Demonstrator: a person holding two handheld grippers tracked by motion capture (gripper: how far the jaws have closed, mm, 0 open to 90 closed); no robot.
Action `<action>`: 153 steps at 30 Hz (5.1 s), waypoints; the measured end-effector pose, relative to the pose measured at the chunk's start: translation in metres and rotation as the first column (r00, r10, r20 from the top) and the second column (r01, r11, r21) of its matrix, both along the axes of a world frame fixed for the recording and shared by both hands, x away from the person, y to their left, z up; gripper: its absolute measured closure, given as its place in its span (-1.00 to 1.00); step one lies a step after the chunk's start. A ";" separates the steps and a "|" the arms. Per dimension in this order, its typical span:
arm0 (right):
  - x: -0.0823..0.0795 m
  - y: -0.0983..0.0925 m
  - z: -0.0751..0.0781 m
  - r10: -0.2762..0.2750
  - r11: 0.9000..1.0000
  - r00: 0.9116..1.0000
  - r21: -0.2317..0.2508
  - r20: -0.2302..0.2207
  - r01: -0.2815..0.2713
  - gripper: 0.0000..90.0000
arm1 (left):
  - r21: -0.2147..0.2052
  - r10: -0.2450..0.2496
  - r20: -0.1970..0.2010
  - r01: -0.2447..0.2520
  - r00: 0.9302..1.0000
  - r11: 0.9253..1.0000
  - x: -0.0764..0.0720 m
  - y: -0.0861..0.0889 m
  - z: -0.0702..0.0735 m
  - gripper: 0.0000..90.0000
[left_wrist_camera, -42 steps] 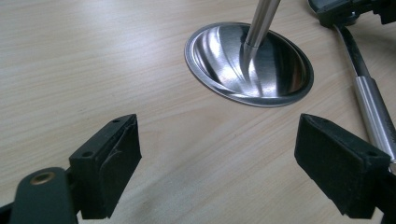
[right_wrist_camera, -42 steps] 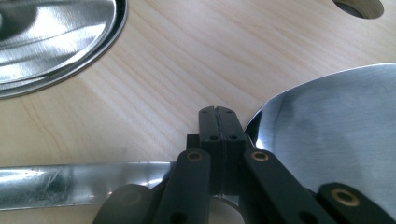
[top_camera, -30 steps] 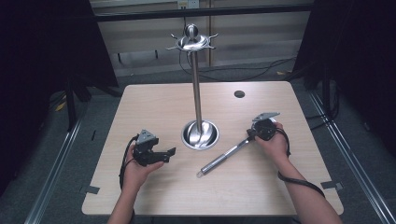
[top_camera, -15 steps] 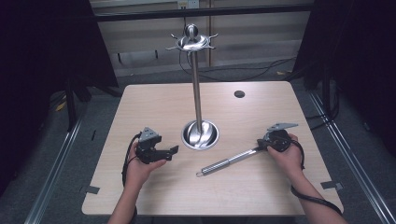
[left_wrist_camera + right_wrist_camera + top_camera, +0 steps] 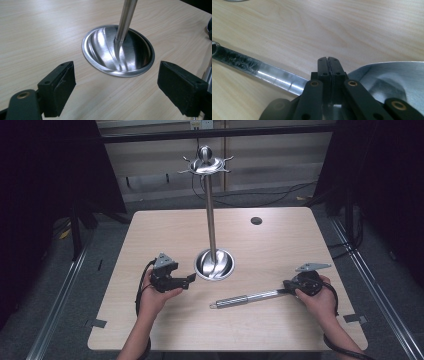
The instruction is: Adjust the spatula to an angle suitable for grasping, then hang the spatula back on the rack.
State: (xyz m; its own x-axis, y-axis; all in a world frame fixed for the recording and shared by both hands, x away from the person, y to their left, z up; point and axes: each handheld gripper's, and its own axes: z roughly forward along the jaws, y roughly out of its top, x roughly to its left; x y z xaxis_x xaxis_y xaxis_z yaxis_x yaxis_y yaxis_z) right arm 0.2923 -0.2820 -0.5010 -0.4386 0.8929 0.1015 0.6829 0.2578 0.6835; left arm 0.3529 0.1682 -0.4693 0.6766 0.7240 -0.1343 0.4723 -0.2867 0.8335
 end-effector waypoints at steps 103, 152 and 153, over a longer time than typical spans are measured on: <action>0.008 0.112 0.029 0.621 0.689 0.717 -0.215 -0.316 -0.692 0.68 | 0.006 0.040 0.048 -0.041 0.998 0.999 -0.016 0.012 0.010 -0.66; -0.001 0.033 0.111 0.337 0.885 0.884 0.211 0.325 -0.415 0.69 | -0.094 -0.034 0.051 0.039 0.998 0.995 -0.022 -0.011 0.017 -0.72; -0.001 0.033 0.113 0.334 0.883 0.883 0.219 0.330 -0.415 0.69 | -0.085 -0.046 0.049 0.050 0.998 0.995 -0.023 -0.012 0.018 -0.72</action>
